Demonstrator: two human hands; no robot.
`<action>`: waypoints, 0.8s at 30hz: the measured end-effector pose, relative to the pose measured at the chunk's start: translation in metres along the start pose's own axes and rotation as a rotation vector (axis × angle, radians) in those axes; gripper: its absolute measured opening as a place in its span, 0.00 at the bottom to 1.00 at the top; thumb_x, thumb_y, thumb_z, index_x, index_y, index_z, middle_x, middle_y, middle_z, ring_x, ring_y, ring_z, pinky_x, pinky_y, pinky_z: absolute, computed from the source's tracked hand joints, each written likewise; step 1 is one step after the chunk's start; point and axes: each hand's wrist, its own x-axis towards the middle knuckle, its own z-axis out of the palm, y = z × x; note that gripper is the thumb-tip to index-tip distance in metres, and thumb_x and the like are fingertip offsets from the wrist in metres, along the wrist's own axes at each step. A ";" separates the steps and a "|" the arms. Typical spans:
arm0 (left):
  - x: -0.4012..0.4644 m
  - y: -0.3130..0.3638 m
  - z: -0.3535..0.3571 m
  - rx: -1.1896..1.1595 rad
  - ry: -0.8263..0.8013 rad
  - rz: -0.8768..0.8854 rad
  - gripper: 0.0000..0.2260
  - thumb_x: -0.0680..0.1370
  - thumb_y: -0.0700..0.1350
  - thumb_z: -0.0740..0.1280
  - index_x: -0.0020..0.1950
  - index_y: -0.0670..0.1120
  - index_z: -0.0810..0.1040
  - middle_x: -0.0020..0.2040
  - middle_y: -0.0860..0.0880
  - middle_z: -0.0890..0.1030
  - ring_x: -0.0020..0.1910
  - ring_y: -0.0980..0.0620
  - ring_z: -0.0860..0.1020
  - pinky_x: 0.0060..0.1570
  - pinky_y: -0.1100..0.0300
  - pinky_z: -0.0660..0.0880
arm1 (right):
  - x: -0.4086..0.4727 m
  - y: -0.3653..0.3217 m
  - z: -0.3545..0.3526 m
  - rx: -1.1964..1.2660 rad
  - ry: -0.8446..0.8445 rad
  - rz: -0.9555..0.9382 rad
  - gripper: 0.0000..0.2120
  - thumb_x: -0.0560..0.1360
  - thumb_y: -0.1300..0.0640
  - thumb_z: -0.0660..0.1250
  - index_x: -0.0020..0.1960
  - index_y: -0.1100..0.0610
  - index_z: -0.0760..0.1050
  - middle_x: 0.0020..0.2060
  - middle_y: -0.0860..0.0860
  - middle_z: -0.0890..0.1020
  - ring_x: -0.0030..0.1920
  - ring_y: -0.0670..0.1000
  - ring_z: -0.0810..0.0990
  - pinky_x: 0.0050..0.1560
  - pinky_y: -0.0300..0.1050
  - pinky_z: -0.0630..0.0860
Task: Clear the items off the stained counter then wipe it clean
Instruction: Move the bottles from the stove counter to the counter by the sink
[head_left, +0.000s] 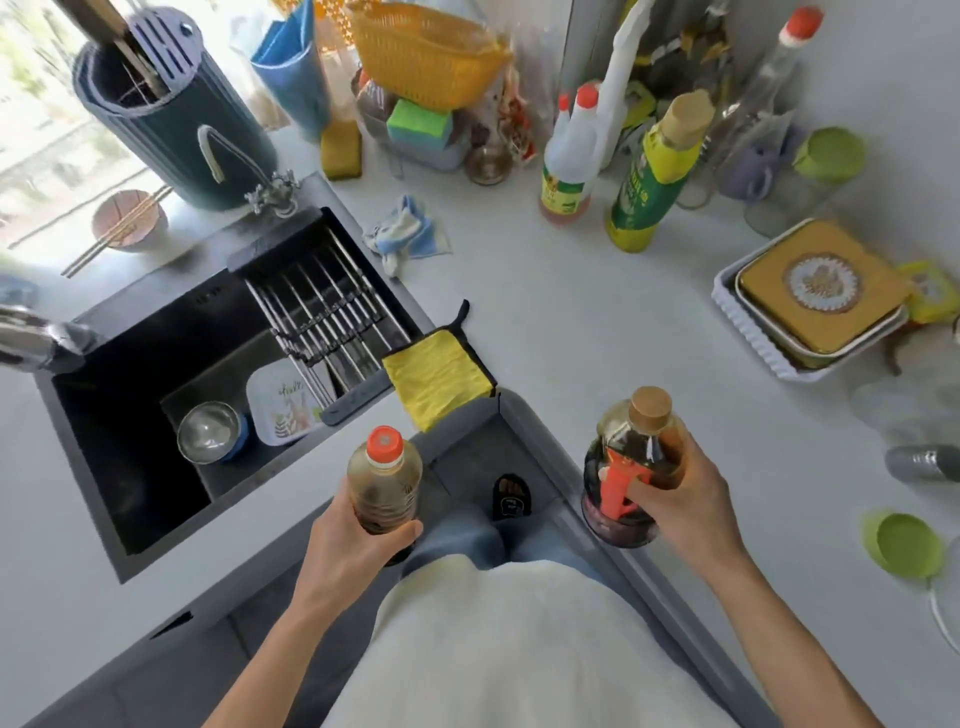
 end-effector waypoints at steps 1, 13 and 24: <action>0.008 0.009 -0.002 0.002 0.003 0.021 0.31 0.61 0.64 0.80 0.59 0.77 0.69 0.53 0.80 0.78 0.53 0.76 0.78 0.47 0.68 0.75 | 0.008 -0.008 0.000 0.014 0.008 -0.012 0.28 0.67 0.57 0.80 0.63 0.38 0.76 0.52 0.39 0.85 0.53 0.40 0.82 0.54 0.42 0.78; 0.169 0.157 0.010 -0.001 -0.138 0.287 0.34 0.64 0.62 0.83 0.67 0.61 0.75 0.51 0.66 0.84 0.52 0.73 0.80 0.50 0.71 0.73 | 0.098 -0.062 0.009 0.126 0.328 0.035 0.31 0.66 0.52 0.84 0.63 0.38 0.74 0.53 0.34 0.82 0.52 0.32 0.79 0.52 0.29 0.72; 0.296 0.253 0.076 0.022 -0.254 0.439 0.33 0.64 0.58 0.83 0.66 0.56 0.75 0.50 0.64 0.83 0.48 0.75 0.79 0.39 0.79 0.73 | 0.194 -0.079 0.016 0.230 0.562 0.026 0.36 0.62 0.47 0.84 0.58 0.21 0.70 0.52 0.21 0.79 0.54 0.25 0.77 0.50 0.16 0.68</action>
